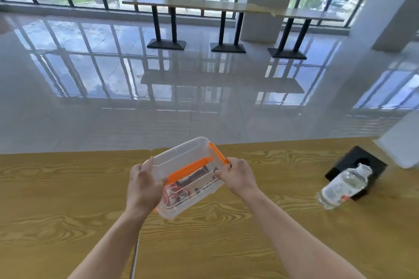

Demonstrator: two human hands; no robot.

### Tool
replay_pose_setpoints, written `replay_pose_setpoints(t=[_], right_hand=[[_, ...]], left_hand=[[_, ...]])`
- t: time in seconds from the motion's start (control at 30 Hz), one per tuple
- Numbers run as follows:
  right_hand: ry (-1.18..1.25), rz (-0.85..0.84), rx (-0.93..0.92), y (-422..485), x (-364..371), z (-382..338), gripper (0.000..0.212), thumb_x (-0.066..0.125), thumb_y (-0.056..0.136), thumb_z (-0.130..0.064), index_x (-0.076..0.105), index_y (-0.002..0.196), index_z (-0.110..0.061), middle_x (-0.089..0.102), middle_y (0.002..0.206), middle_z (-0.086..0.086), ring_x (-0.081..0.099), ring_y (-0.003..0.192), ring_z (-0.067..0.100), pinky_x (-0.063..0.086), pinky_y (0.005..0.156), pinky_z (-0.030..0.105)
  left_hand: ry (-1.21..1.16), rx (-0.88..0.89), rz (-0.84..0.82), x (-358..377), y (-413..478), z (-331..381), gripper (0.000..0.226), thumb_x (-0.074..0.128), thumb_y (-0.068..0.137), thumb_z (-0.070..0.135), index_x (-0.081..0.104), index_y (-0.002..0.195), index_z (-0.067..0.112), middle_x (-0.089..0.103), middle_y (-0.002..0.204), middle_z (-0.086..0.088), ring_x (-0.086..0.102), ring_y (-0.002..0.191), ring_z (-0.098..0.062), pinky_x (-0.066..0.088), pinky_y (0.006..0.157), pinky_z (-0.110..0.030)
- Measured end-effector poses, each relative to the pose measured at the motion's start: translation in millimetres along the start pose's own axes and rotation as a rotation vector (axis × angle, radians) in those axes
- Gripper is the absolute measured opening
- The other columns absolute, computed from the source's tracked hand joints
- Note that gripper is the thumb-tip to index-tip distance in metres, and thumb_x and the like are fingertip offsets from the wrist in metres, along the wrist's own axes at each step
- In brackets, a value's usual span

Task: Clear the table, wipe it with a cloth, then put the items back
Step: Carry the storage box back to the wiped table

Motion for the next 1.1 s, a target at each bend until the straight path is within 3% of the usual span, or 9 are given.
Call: replay_pose_setpoints(t=[0.17, 0.27, 0.37, 0.5, 0.6, 0.73, 0.93, 1.1], right_hand=[[0.018, 0.098, 0.086, -21.4, -44.7, 57.5, 0.017, 0.074, 0.085, -0.034, 0.065, 0.091, -0.021, 0.065, 0.096, 0.007, 0.062, 0.076, 0.018, 0.038, 0.057, 0.021], [0.011, 0.158, 0.123, -33.9, -71.3, 87.4, 0.019, 0.076, 0.084, -0.036, 0.059, 0.087, -0.028, 0.063, 0.097, 0.007, 0.058, 0.073, 0.016, 0.031, 0.053, 0.016], [0.015, 0.193, 0.146, -41.7, -93.4, 116.6, 0.020, 0.076, 0.084, -0.036, 0.059, 0.085, -0.027, 0.062, 0.097, 0.008, 0.058, 0.074, 0.017, 0.034, 0.054, 0.017], [0.016, 0.205, 0.156, -41.3, -114.0, 155.9, 0.023, 0.076, 0.084, -0.040, 0.065, 0.091, -0.022, 0.063, 0.095, 0.009, 0.061, 0.073, 0.019, 0.044, 0.057, 0.022], [0.013, 0.213, 0.176, -43.0, -126.7, 178.7, 0.025, 0.075, 0.085, -0.040, 0.066, 0.096, -0.020, 0.059, 0.098, 0.007, 0.062, 0.076, 0.018, 0.056, 0.070, 0.031], [0.010, 0.233, 0.217, -47.4, -141.4, 204.7, 0.032, 0.073, 0.088, -0.041, 0.066, 0.108, -0.017, 0.054, 0.104, 0.006, 0.060, 0.079, 0.016, 0.051, 0.073, 0.027], [0.041, 0.256, 0.260, -58.6, -145.2, 230.3, 0.037, 0.074, 0.085, -0.044, 0.066, 0.110, -0.017, 0.059, 0.101, 0.004, 0.061, 0.084, 0.017, 0.055, 0.078, 0.031], [0.063, 0.249, 0.292, -68.4, -139.1, 244.2, 0.042, 0.074, 0.086, -0.043, 0.065, 0.115, -0.015, 0.055, 0.104, 0.002, 0.059, 0.086, 0.014, 0.052, 0.077, 0.026]], left_hand=[[0.019, 0.068, -0.106, 54.7, -10.5, 36.9, 0.071, 0.074, 0.088, 0.019, 0.040, 0.151, 0.013, 0.043, 0.140, -0.018, 0.046, 0.130, -0.035, 0.037, 0.109, -0.043], [0.041, 0.118, -0.149, 85.9, -15.4, 59.5, 0.069, 0.073, 0.089, 0.017, 0.041, 0.150, 0.013, 0.044, 0.139, -0.018, 0.047, 0.129, -0.036, 0.039, 0.108, -0.046], [0.064, 0.146, -0.175, 116.2, -19.7, 79.8, 0.070, 0.072, 0.089, 0.016, 0.040, 0.151, 0.013, 0.043, 0.141, -0.017, 0.046, 0.130, -0.036, 0.037, 0.109, -0.045], [0.080, 0.167, -0.198, 155.1, -27.2, 103.8, 0.068, 0.070, 0.089, 0.014, 0.041, 0.150, 0.013, 0.043, 0.142, -0.015, 0.046, 0.131, -0.033, 0.036, 0.109, -0.039], [0.094, 0.167, -0.225, 180.7, -30.2, 115.8, 0.067, 0.069, 0.090, 0.013, 0.040, 0.151, 0.013, 0.042, 0.142, -0.014, 0.045, 0.131, -0.032, 0.035, 0.109, -0.038], [0.111, 0.177, -0.254, 209.7, -29.5, 128.2, 0.067, 0.068, 0.090, 0.013, 0.040, 0.151, 0.013, 0.040, 0.145, -0.012, 0.043, 0.133, -0.030, 0.033, 0.112, -0.038], [0.144, 0.193, -0.288, 239.7, -31.0, 133.8, 0.065, 0.064, 0.092, 0.010, 0.039, 0.152, 0.012, 0.038, 0.149, -0.011, 0.042, 0.135, -0.030, 0.035, 0.112, -0.039], [0.163, 0.209, -0.304, 252.9, -32.7, 131.5, 0.062, 0.063, 0.092, 0.008, 0.042, 0.150, 0.013, 0.040, 0.146, -0.012, 0.044, 0.133, -0.030, 0.037, 0.109, -0.040]])
Point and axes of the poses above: each hand's wrist, its own y-axis towards the middle knuckle, its own x-axis out of the palm, z = x × y, the point moved 9 cm from there along y, towards the middle knuckle
